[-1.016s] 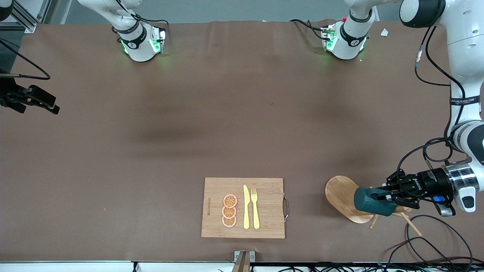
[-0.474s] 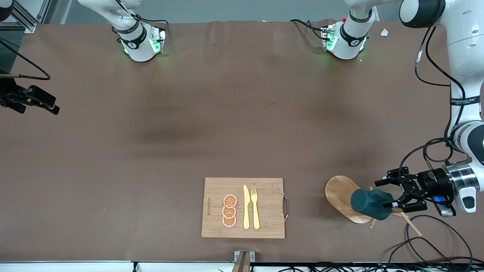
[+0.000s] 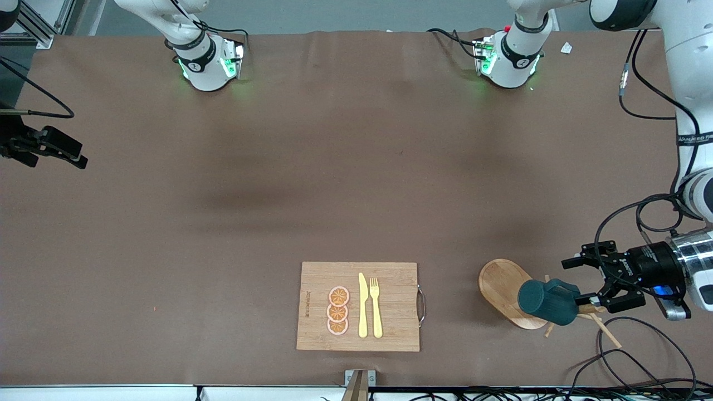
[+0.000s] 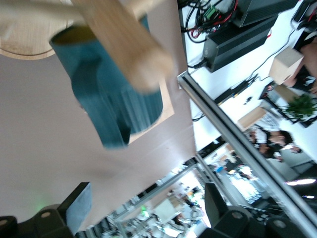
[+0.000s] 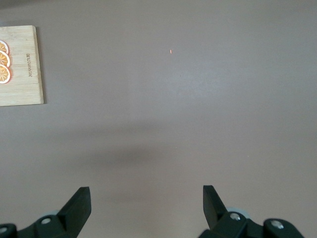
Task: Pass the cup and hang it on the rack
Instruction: 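Open the left gripper and release the mug handle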
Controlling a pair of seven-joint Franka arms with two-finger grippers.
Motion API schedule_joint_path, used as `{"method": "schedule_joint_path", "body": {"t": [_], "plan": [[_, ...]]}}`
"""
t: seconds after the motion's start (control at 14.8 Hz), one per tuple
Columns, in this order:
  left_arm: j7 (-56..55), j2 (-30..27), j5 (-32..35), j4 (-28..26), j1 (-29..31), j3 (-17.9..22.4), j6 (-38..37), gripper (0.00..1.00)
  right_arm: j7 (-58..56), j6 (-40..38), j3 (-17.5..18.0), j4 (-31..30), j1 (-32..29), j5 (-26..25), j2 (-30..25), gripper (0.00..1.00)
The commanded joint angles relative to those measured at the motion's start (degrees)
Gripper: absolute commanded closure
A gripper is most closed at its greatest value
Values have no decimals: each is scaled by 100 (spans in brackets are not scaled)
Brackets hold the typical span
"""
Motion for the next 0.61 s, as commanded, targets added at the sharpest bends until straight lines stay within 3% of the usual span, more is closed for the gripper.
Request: {"method": "schedule_joint_path", "body": {"t": [0.0, 0.27, 0.54], "plan": [[-92, -509, 864, -91, -318, 5, -16, 0, 90, 65, 6, -127, 6, -66, -107, 0], [-40, -1063, 2350, -109, -766, -109, -155, 0, 90, 74, 6, -127, -2, -66, -107, 0], [661, -1529, 4660, -126, -794, -706, -498, 0, 90, 83, 6, -145, -2, -66, -107, 0]]}}
